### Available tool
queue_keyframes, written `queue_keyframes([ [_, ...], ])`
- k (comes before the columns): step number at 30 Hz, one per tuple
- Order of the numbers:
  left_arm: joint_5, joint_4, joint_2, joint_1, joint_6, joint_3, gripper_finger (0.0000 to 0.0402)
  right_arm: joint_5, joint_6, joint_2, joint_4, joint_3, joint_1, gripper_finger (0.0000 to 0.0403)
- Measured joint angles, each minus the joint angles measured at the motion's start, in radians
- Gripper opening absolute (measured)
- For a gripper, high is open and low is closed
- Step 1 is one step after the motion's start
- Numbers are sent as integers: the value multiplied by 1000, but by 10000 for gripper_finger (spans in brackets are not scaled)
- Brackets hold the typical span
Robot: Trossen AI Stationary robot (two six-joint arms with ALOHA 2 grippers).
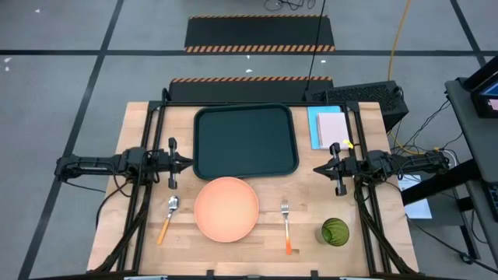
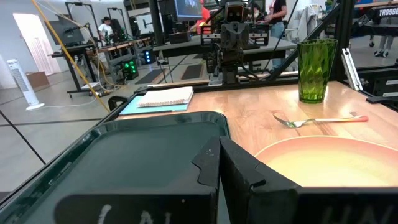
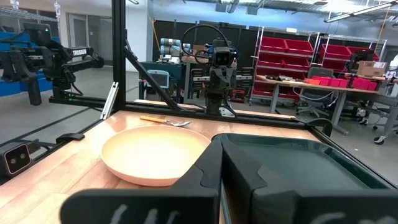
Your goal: Pick and place plate/cup/fork/spoon on tray
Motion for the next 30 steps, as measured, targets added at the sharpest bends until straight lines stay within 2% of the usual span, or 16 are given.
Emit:
queue_keyframes([
  [25,0,0,0,0,0,0,10,0,0,0,4,0,0,0],
  [30,-3,44,0,0,69,0,10,0,0,0,4,0,0,0],
])
